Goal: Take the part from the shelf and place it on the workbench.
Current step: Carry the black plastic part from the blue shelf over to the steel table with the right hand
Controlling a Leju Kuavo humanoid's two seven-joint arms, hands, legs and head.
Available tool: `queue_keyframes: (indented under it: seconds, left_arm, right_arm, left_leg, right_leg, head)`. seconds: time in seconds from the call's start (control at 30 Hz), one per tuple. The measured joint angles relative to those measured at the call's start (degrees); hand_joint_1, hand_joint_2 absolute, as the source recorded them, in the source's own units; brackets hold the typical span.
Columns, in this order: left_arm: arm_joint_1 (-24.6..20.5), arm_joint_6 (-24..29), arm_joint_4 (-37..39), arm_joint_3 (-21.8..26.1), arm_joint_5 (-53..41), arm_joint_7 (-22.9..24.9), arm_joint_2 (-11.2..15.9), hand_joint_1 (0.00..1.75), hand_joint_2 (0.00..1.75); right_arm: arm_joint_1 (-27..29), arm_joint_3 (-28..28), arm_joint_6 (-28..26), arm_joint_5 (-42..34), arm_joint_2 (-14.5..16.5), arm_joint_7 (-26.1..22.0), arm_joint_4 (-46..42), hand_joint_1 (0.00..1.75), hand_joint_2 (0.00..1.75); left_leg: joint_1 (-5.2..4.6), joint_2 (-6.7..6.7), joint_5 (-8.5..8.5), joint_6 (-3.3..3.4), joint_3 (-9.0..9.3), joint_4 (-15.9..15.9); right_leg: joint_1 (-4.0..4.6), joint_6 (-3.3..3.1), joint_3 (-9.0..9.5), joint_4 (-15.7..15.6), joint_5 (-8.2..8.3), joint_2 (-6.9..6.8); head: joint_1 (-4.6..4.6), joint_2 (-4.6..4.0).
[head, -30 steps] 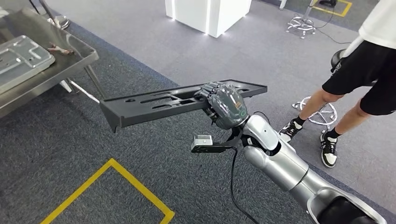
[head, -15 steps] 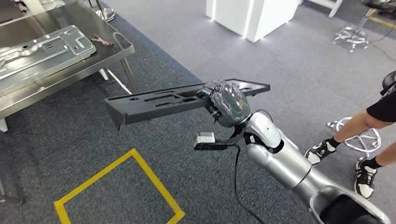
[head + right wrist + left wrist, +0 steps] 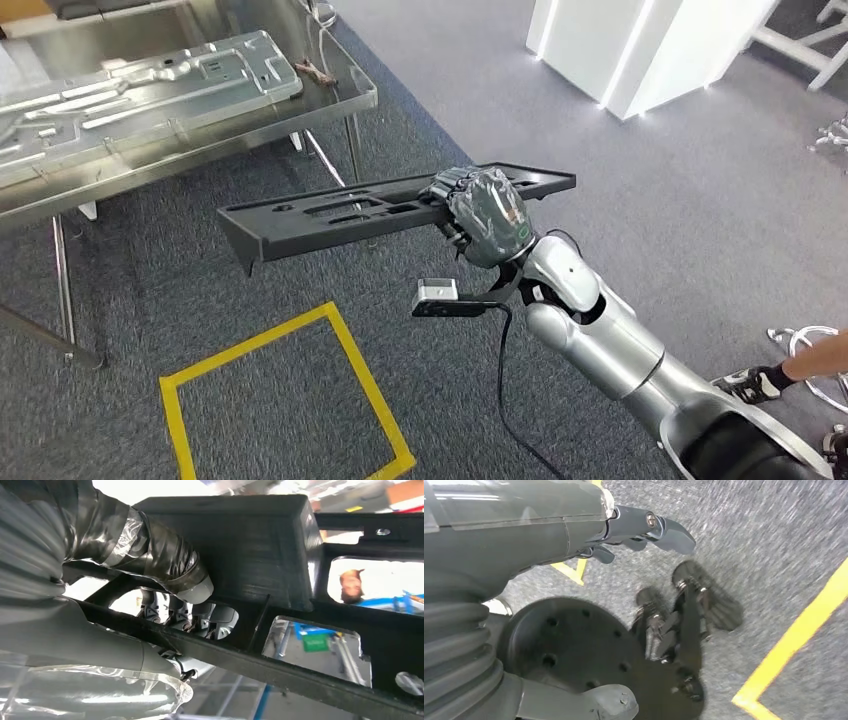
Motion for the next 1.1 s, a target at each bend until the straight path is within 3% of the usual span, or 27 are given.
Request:
queue_keyframes:
  seconds: [0.07,0.1,0.13,0.17,0.2,0.27,0.33,0.4,0.43,0.47,0.5,0.57,0.63,0.67,0.7,0.77,0.83,0.93,1.1]
  left_arm:
    - [-0.11,0.0,-0.02,0.0,0.01,-0.04,-0.02,0.0,1.75]
    - [-0.14,-0.01,-0.03,0.0,0.01,-0.04,-0.03,0.0,1.75]
    - [-0.12,-0.01,-0.03,0.0,0.01,-0.04,-0.03,0.0,1.75]
    - [-0.1,-0.03,-0.03,0.0,0.01,-0.04,-0.03,0.0,1.75]
    - [-0.1,-0.05,-0.03,0.0,0.01,-0.04,-0.03,0.0,1.75]
    - [-0.15,-0.13,-0.03,0.0,0.01,-0.04,-0.03,0.0,1.75]
    - [-0.18,-0.2,-0.03,0.0,0.01,-0.03,-0.02,0.0,1.75]
    - [-0.07,-0.25,-0.02,0.0,0.01,-0.03,-0.01,0.0,1.75]
    - [0.02,-0.27,-0.03,0.0,0.01,-0.03,0.02,0.0,1.75]
    - [0.05,-0.29,-0.04,0.0,0.01,-0.04,0.04,0.0,1.75]
    - [0.02,-0.3,-0.05,0.0,0.01,-0.04,0.07,0.0,1.75]
    - [-0.1,-0.33,-0.07,0.0,0.01,-0.04,0.1,0.0,1.75]
    - [-0.1,-0.39,-0.07,0.0,0.01,-0.03,0.12,0.0,1.75]
    - [-0.07,-0.42,-0.06,0.0,0.01,-0.03,0.12,0.0,1.75]
    - [-0.04,-0.44,-0.05,0.0,0.01,-0.03,0.12,0.0,1.75]
    - [-0.04,-0.46,-0.06,0.0,0.01,-0.04,0.13,0.0,1.75]
    - [-0.04,-0.5,-0.06,0.0,0.0,-0.04,0.13,0.0,1.75]
    - [0.04,-0.57,-0.05,0.0,-0.01,-0.04,0.09,0.0,1.75]
    - [0.06,-0.61,-0.05,0.0,0.02,-0.03,0.09,0.0,1.75]
  right_arm:
    - [-0.03,0.03,0.05,-0.07,-0.21,-0.01,0.07,1.75,1.75]
    - [0.06,0.08,0.09,-0.07,-0.31,-0.01,0.15,1.75,1.75]
    - [0.16,0.14,0.15,-0.07,-0.36,-0.01,0.25,1.75,1.75]
    - [0.18,0.2,0.2,-0.07,-0.39,-0.01,0.33,1.75,1.75]
    - [0.12,0.24,0.23,-0.07,-0.4,-0.01,0.38,1.75,1.75]
    - [-0.11,0.25,0.3,-0.08,-0.4,-0.01,0.42,1.75,1.75]
    - [-0.26,0.28,0.38,-0.1,-0.45,-0.03,0.46,1.75,1.75]
    - [-0.38,0.34,0.51,-0.09,-0.46,-0.04,0.5,1.75,1.75]
    - [-0.5,0.37,0.56,-0.08,-0.42,-0.03,0.49,1.75,1.75]
    - [-0.62,0.38,0.58,-0.08,-0.37,-0.03,0.49,1.75,1.75]
    - [-0.73,0.39,0.59,-0.09,-0.36,-0.02,0.49,1.75,1.75]
    - [-0.78,0.39,0.62,-0.12,-0.48,0.02,0.54,1.75,1.75]
    - [-0.77,0.39,0.75,-0.19,-0.71,0.13,0.62,1.75,1.75]
    - [-0.78,0.39,0.85,-0.27,-0.78,0.22,0.64,1.75,1.75]
    - [-0.8,0.39,0.96,-0.38,-0.87,0.31,0.66,1.75,1.75]
    - [-0.93,0.38,1.1,-0.59,-1.0,0.43,0.65,1.75,1.75]
    - [-1.21,0.37,1.36,-0.75,-1.25,0.56,0.65,1.75,1.75]
    - [-1.69,0.31,2.14,-0.97,-1.81,1.06,0.7,1.75,1.75]
    - [-2.71,-0.07,2.82,-1.14,-2.79,1.45,0.93,1.75,1.75]
  left_leg:
    - [0.03,-1.3,0.03,0.44,0.13,-0.12]
    - [0.0,-2.14,-0.04,0.54,0.12,-0.05]
    - [-0.03,-3.03,-0.11,0.58,0.13,0.06]
    - [-0.03,-3.97,-0.2,0.53,0.14,0.23]
    - [0.0,-4.93,-0.32,0.4,0.18,0.45]
    - [0.01,-6.61,-0.67,-0.06,0.09,1.01]
    - [0.09,-7.99,-0.82,-0.68,-0.33,1.33]
    - [0.25,-9.34,-0.72,-1.38,-0.72,1.21]
    - [0.25,-9.29,-0.83,-1.7,-0.81,1.34]
    - [0.12,-8.22,-1.35,-1.98,-1.13,2.08]
    - [0.01,-6.38,-2.44,-2.26,-1.98,3.95]
    - [0.12,-2.28,-5.87,-2.72,-5.32,10.9]
    - [0.51,-0.92,-7.75,-3.09,-8.54,16.9]
    - [0.65,-0.79,-7.11,-3.18,-8.76,17.08]
    - [0.74,-0.71,-5.42,-3.18,-7.71,14.92]
    - [0.67,-0.34,-1.7,-2.84,-3.6,7.12]
    - [0.49,-0.03,-0.4,-2.41,-0.91,1.98]
    - [0.43,-0.14,-0.49,-2.42,-0.55,1.03]
    - [0.21,-0.18,-0.8,-1.83,-0.54,1.07]
  right_leg:
    - [-0.14,0.13,-3.78,7.14,-3.29,3.32]
    - [-0.12,0.18,-5.83,10.48,-4.28,3.84]
    - [-0.13,0.22,-7.17,12.25,-4.19,4.01]
    - [-0.16,0.22,-7.5,11.82,-2.88,4.09]
    - [-0.23,0.2,-6.71,9.19,-0.57,4.34]
    - [-0.53,0.09,-3.78,1.64,3.47,6.49]
    - [-0.63,-0.12,-2.18,-2.14,4.37,8.39]
    - [-0.55,-0.63,-1.92,-2.46,4.14,7.76]
    - [-0.62,-0.99,-1.69,-2.71,4.18,7.02]
    - [-0.73,-1.41,-1.39,-3.0,4.21,6.28]
    - [-0.83,-1.8,-1.06,-3.28,4.21,5.48]
    - [-0.64,-2.32,-0.63,-3.44,3.97,4.18]
    - [-0.51,-2.39,-0.48,-3.31,3.66,3.16]
    - [-0.5,-2.32,-0.36,-3.24,3.48,2.7]
    - [-0.51,-2.2,-0.15,-3.17,3.27,2.36]
    - [-0.43,-1.84,0.42,-3.1,2.77,1.79]
    - [-0.14,-1.43,0.65,-3.0,2.44,1.48]
    - [0.0,-1.42,0.73,-3.14,2.38,1.41]
    - [-0.14,-0.95,1.12,-3.94,2.62,1.39]
  head:
    - [0.0,0.0]
    - [0.0,-0.01]
    - [0.0,-0.01]
    - [0.01,-0.01]
    - [0.01,-0.01]
    - [0.01,-0.01]
    - [0.01,-0.01]
    - [-0.01,-0.01]
    - [0.0,-0.01]
    - [-0.02,-0.01]
    - [-0.02,-0.01]
    - [-0.02,-0.01]
    - [-0.02,-0.01]
    - [-0.02,-0.01]
    - [-0.02,-0.01]
    - [-0.02,-0.01]
    - [-0.01,-0.01]
    - [-0.01,-0.01]
    - [-0.01,-0.01]
